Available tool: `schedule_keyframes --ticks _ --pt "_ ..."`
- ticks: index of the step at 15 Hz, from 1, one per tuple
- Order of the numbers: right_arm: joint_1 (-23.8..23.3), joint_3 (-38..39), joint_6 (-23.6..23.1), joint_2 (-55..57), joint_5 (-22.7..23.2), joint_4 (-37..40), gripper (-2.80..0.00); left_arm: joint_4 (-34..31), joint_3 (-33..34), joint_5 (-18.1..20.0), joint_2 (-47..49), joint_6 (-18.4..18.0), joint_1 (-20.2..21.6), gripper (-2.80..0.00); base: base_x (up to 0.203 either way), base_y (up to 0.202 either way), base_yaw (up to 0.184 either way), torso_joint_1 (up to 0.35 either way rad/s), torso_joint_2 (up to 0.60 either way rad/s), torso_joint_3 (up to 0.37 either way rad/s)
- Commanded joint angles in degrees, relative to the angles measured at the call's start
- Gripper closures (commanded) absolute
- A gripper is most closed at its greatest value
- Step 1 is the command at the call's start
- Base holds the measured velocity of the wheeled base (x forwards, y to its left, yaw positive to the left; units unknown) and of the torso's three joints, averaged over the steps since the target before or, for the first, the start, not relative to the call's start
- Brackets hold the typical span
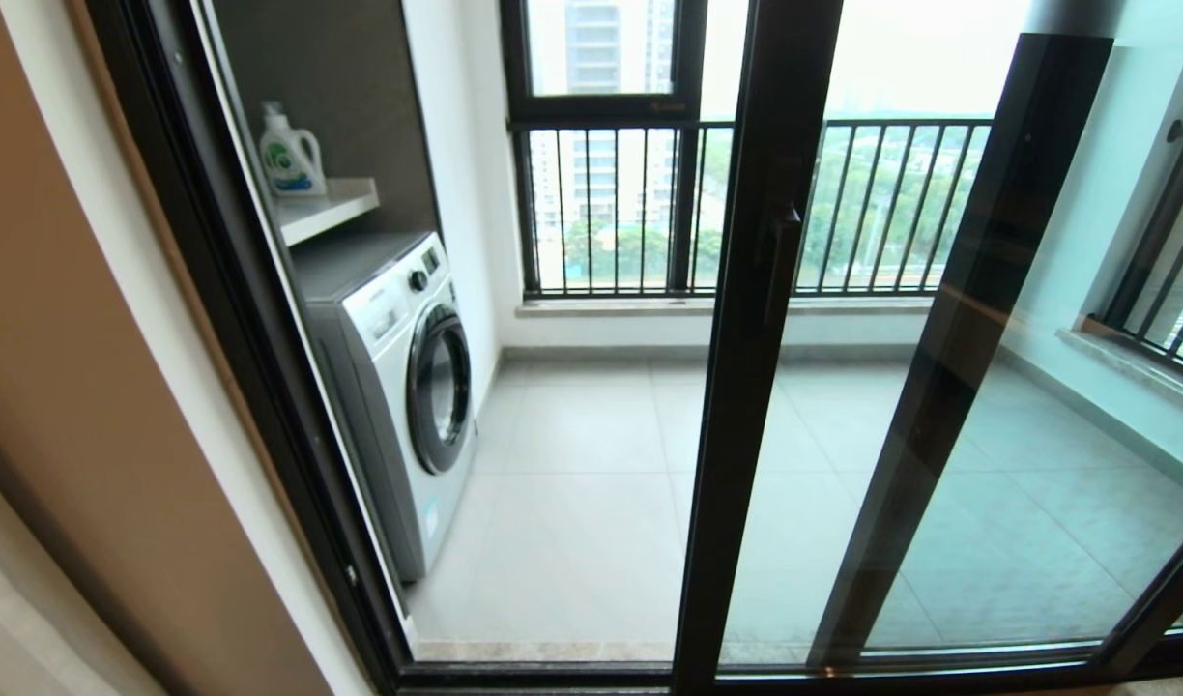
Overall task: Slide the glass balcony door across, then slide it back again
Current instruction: Open the slid door
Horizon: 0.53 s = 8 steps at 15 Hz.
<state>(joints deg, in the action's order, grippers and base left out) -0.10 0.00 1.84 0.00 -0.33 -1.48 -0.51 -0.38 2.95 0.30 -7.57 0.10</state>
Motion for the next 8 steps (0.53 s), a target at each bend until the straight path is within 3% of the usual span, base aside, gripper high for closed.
schedule_keyframes --ticks 1,8 --pt "0.01 0.7 0.0 0.0 -0.02 -0.02 0.0 0.07 0.38 -0.08 -0.12 2.23 -0.01 0.0 0.0 0.0 0.0 0.0 0.0 0.0" --pt "0.01 0.7 0.0 0.0 -0.02 -0.02 0.0 0.07 0.38 -1.81 -0.21 5.46 -0.01 0.0 0.0 0.0 0.0 0.0 0.0 0.0"
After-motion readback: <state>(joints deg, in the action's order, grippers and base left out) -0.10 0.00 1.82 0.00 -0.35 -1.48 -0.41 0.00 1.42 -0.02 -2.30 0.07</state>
